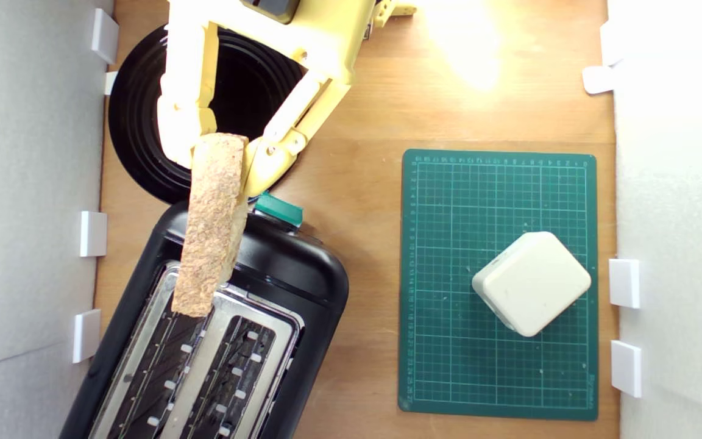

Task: Pick bread and place in toaster

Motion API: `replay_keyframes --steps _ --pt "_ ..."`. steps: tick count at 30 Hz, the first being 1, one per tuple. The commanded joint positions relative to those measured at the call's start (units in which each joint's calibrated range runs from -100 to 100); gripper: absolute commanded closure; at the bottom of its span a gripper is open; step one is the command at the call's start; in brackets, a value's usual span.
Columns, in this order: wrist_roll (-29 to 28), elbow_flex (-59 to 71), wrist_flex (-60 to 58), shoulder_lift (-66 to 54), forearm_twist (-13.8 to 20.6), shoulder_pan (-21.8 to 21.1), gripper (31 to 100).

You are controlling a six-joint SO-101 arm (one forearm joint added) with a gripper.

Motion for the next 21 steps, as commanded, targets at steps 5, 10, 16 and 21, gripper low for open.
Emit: replay_keyframes --steps 5,10,16,21 --pt "-2.5 -3.0 -0.2 0.1 -0.1 1.1 71.6" --pt "-2.5 -3.1 -0.3 2.8 -1.3 3.4 71.6" --pt "-2.5 -2.7 -2.8 4.3 -5.2 7.4 71.6" --pt "-2.7 -2.8 -5.1 6.4 -5.5 8.7 71.6"
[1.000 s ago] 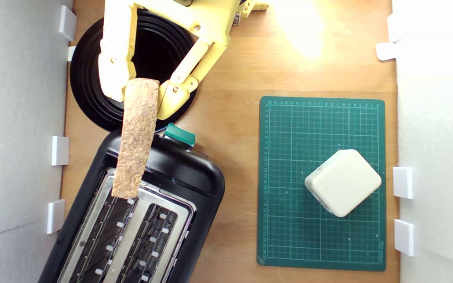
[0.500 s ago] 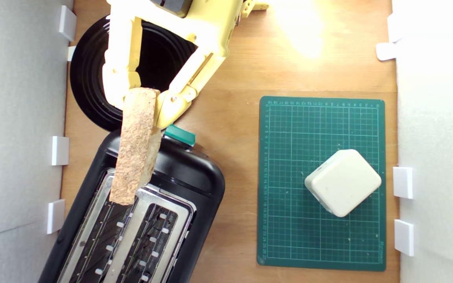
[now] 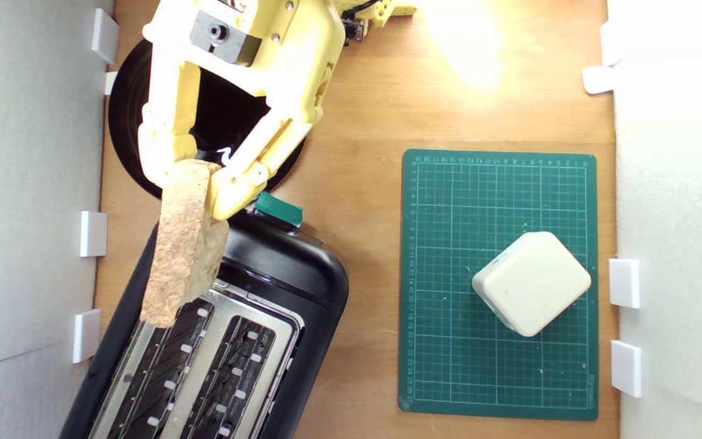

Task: Pick bread and place in toaster

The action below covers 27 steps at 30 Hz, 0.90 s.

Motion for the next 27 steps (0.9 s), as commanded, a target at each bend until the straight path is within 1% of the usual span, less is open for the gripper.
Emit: replay_keyframes --steps 1,3,12,15,17,19,27 --pt "-0.3 -2.7 -3.8 1.1 -1.3 1.5 71.6" --pt "0.0 -2.7 -4.8 1.6 -2.2 2.4 71.6" --pt "0.2 -2.7 -6.8 2.8 -2.4 2.7 71.6" --pt "0.8 -2.8 -8.2 3.7 -4.8 3.9 71.6" --pt "2.2 -2.8 -8.2 3.8 -7.8 5.2 71.6" --pt "3.0 -2.7 -8.2 4.1 -9.9 6.4 71.6" --pt "3.5 -2.6 -8.3 4.6 -10.3 8.1 71.6"
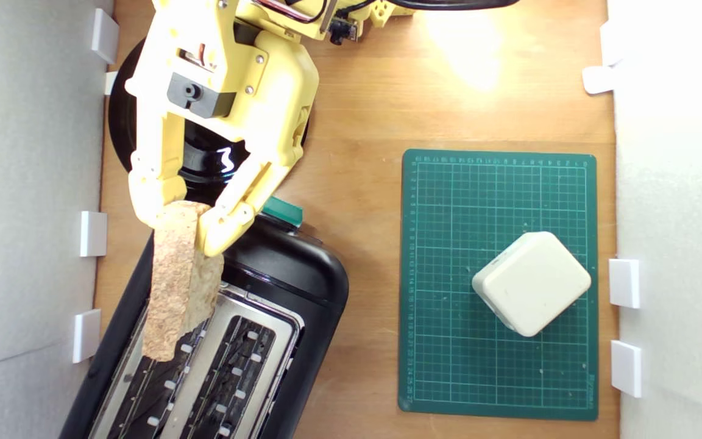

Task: Pick bread and place in toaster

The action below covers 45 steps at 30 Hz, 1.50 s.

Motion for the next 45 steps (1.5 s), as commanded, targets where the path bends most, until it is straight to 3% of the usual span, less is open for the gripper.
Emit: replay_keyframes --steps 1,16,20,22,45 --pt "0.5 -2.7 -2.7 -0.1 -0.3 1.4 71.6" --pt "2.5 -3.0 -2.7 1.4 -0.4 2.0 71.6" --pt "4.1 -3.0 -2.8 1.4 -5.9 5.3 71.6" --pt "4.7 -2.9 -2.8 1.4 -6.9 6.2 71.6" --pt "4.6 -2.7 -7.1 4.2 -6.1 6.7 71.6"
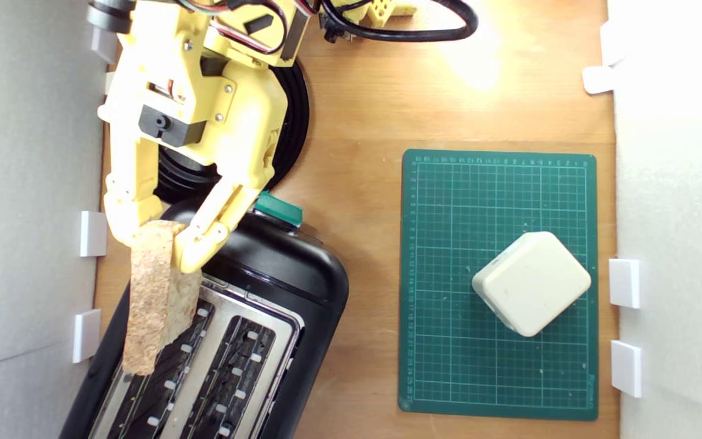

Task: Pick bread and place in toaster

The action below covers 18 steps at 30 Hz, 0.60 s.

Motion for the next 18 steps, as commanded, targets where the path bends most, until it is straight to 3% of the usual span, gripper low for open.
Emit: replay_keyframes --steps 1,18 --pt "0.2 -2.7 -2.6 0.1 0.3 0.8 71.6" --pt "0.1 -2.8 -2.7 1.6 -0.1 2.0 71.6"
